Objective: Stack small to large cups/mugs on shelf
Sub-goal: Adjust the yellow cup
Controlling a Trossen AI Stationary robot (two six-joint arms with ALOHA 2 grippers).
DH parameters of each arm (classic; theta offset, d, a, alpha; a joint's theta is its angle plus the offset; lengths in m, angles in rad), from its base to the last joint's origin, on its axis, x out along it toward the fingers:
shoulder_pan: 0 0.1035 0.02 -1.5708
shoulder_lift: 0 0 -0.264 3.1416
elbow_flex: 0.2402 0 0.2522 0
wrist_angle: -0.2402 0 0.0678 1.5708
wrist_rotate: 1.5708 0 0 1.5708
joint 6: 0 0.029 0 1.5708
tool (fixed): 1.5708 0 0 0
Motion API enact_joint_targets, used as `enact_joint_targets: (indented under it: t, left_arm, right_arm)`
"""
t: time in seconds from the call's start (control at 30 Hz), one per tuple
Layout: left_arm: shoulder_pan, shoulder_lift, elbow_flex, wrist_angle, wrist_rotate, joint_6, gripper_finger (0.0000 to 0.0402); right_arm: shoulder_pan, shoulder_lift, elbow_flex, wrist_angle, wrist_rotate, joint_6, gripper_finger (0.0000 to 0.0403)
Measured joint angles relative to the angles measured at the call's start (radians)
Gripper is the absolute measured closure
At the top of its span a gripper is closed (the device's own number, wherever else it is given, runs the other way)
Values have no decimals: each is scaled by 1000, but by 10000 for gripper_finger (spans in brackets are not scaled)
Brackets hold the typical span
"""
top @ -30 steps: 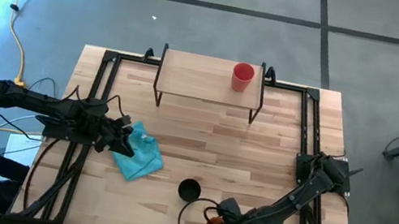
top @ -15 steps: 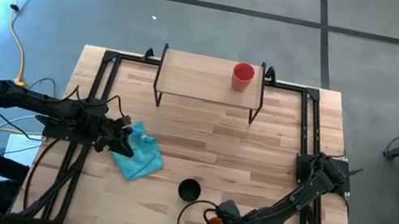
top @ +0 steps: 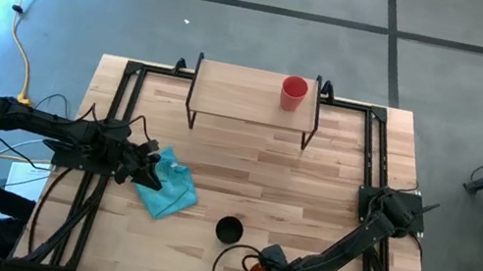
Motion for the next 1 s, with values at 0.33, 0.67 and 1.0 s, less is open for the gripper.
enact_joint_targets:
  t: [0.33,0.67,1.0]
  left_arm:
    - [0,0,0,0,-2,0,346]
    - [0,0,0,0,-26,-9,346]
    - [0,0,0,0,-35,-16,346]
  right_arm:
    - [0,-2,62,-18,49,-44,285]
    - [1,-3,151,-296,62,-49,281]
    - [-3,-2,148,-291,102,-101,281]
